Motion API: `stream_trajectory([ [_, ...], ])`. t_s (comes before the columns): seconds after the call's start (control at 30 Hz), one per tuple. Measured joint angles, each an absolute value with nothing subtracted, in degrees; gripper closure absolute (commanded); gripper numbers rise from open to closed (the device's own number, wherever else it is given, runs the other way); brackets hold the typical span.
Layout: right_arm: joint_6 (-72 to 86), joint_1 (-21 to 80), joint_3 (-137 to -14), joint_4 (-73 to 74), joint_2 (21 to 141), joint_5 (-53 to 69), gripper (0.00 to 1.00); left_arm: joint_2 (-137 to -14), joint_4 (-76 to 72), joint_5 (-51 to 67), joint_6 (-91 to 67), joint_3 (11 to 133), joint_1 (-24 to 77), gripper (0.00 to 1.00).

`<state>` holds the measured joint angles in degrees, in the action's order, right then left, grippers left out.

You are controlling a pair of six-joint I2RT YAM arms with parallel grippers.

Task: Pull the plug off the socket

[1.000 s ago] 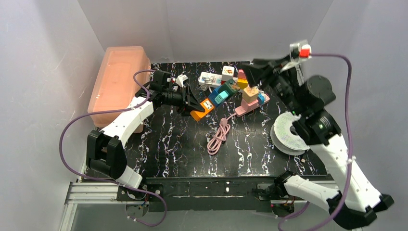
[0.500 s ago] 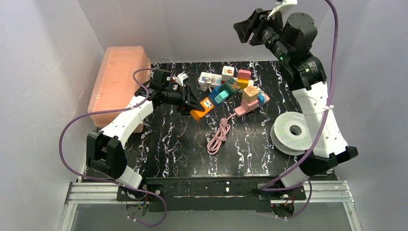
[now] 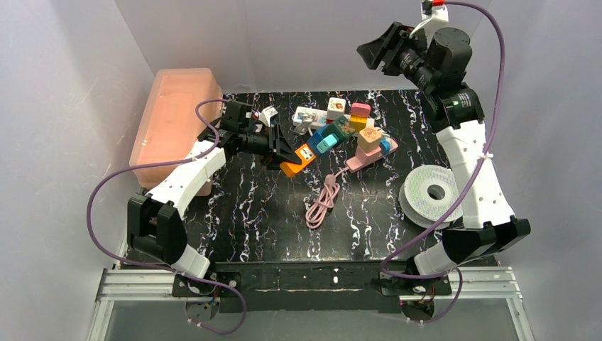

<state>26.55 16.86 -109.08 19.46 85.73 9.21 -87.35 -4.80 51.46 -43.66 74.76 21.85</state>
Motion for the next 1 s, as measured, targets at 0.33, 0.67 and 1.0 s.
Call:
stream_trajectory([
  [0.33,26.3,16.0,-106.1,19.4,84.0,8.2,0.99,-87.4,-4.0,51.3,-43.3,75.4,21.8,1.00],
  [0.67,26.1,15.5,-105.1,19.5,82.8,7.7,0.99,-87.4,-3.9,51.4,-43.2,75.9,21.8,1.00],
  [1.0,25.0,15.4,-100.3,18.0,80.1,10.0,0.99,-87.4,-3.9,51.4,-43.3,75.9,21.8,0.99],
])
